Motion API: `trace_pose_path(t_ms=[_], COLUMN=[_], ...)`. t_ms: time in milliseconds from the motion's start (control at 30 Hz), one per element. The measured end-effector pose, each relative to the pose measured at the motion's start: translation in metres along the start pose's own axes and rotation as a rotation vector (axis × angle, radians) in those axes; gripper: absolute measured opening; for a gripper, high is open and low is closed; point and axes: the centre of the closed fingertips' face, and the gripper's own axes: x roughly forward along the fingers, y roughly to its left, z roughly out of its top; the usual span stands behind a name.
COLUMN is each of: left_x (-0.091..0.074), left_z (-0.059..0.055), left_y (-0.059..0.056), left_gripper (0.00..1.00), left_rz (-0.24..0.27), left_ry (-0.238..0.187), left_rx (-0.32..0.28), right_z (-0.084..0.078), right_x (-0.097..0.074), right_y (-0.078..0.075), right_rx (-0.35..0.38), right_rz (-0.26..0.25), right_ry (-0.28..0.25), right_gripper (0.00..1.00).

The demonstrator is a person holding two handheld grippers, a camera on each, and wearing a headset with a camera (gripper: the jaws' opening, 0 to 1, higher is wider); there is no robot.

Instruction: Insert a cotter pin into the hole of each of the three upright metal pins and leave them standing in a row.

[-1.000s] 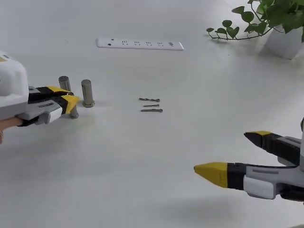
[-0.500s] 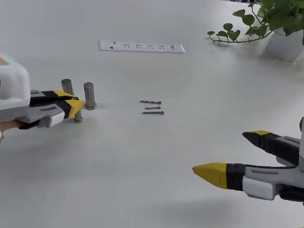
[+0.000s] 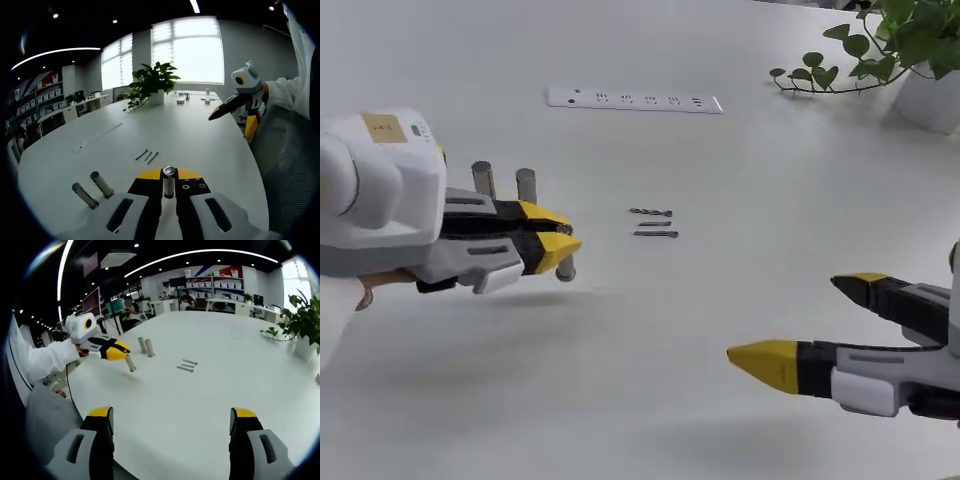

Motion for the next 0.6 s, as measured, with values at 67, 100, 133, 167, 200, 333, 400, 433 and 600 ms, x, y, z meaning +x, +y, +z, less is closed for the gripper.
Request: trace_pose_path(t_ms=[67,100,133,167,200,333,400,433,600], left_x=[0.004,0.005,0.007,0.007,0.008,0.010,0.010,0.010,0.011], left_z=[-0.003,-0.004,-0.006,-0.007,-0.009,-0.016,-0.019,-0.019,-0.024], left_y=[-0.010,-0.014,-0.018,-0.019,-0.022,-0.028,-0.029,-0.030,-0.034], left_gripper=[0.05,0.05,0.05,0.05,0.05,0.05,0.05,0.05,0.05], left_rz=[-0.016,-0.021,-0.023,-0.025,-0.029,-0.029,-0.027,-0.026,-0.032], left_ry=[0.020,0.027,0.034,0.037,0.046,0.058,0.058,0.058,0.068], left_rx=[0.018,0.023,0.017,0.017,0.018,0.021,0.004,-0.002,-0.013], right_z=[0.000,0.000,0.000,-0.001,-0.001,0.000,0.000,0.000,0.000], right_x=[0.000,-0.001,-0.001,-0.001,-0.001,-0.001,-0.001,0.000,0.001], right_y=[0.001,0.001,0.001,0.001,0.001,0.000,0.000,0.000,0.000], right_rx=[0.001,0.002,0.002,0.001,0.002,0.006,0.007,0.007,0.006], right_rz=[0.001,0.003,0.003,0.003,0.003,0.004,0.004,0.004,0.009], right_ry=[-0.004,-0.005,-0.005,-0.005,-0.004,-0.009,-0.010,-0.011,-0.011], right_gripper=[0.95,0.95,0.95,0.95,0.95,0.95,0.95,0.94,0.94])
